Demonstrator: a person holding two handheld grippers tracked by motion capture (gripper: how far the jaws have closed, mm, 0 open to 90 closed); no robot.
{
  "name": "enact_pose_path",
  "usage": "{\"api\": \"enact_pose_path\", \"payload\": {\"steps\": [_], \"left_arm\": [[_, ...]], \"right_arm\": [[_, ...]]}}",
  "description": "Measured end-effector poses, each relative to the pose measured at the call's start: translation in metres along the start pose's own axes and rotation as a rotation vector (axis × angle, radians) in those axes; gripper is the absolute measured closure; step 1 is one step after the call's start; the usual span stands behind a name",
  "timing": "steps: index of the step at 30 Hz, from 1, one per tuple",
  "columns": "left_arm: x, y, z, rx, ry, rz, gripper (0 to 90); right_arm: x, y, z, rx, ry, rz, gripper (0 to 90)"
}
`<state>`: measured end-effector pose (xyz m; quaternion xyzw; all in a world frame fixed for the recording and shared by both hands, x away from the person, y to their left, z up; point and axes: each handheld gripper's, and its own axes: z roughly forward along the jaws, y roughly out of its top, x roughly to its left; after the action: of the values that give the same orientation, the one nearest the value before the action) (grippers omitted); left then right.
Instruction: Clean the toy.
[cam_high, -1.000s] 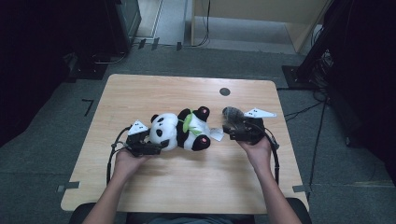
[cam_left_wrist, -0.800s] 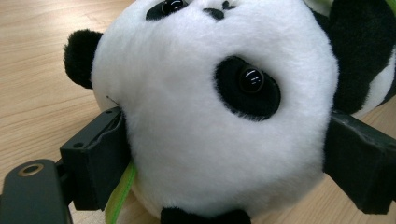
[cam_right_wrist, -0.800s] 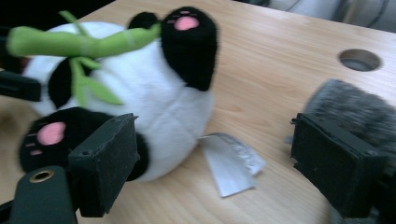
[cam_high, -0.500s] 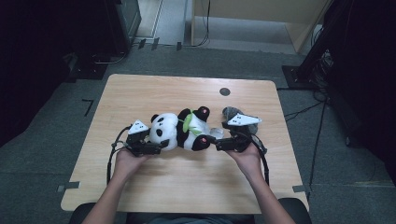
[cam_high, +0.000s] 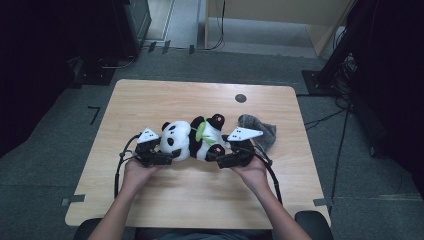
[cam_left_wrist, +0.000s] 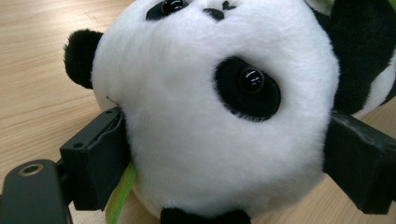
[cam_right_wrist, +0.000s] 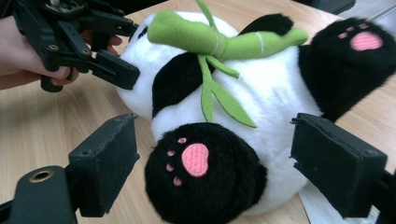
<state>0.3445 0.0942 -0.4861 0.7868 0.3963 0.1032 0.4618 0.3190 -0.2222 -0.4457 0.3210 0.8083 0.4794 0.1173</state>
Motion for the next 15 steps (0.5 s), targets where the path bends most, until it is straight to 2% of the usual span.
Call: {"api": "enact_pose_path", "payload": {"steps": [3, 7, 13, 15], "left_arm": [[0.000, 0.001, 0.000, 0.004, 0.001, -0.005, 9.2], [0.001, 0.002, 0.000, 0.006, 0.002, -0.018, 9.2], [0.002, 0.006, 0.001, 0.002, 0.003, -0.045, 9.3], [0.003, 0.007, 0.001, -0.001, 0.000, -0.051, 9.3]], "right_arm": [[-0.002, -0.003, 0.011, 0.018, 0.006, -0.005, 14.5], [-0.001, -0.004, 0.026, 0.046, -0.017, -0.027, 12.1], [-0.003, -0.008, 0.032, 0.047, -0.031, -0.052, 11.0], [-0.003, -0.010, 0.034, 0.052, -0.054, -0.071, 15.1]]}}
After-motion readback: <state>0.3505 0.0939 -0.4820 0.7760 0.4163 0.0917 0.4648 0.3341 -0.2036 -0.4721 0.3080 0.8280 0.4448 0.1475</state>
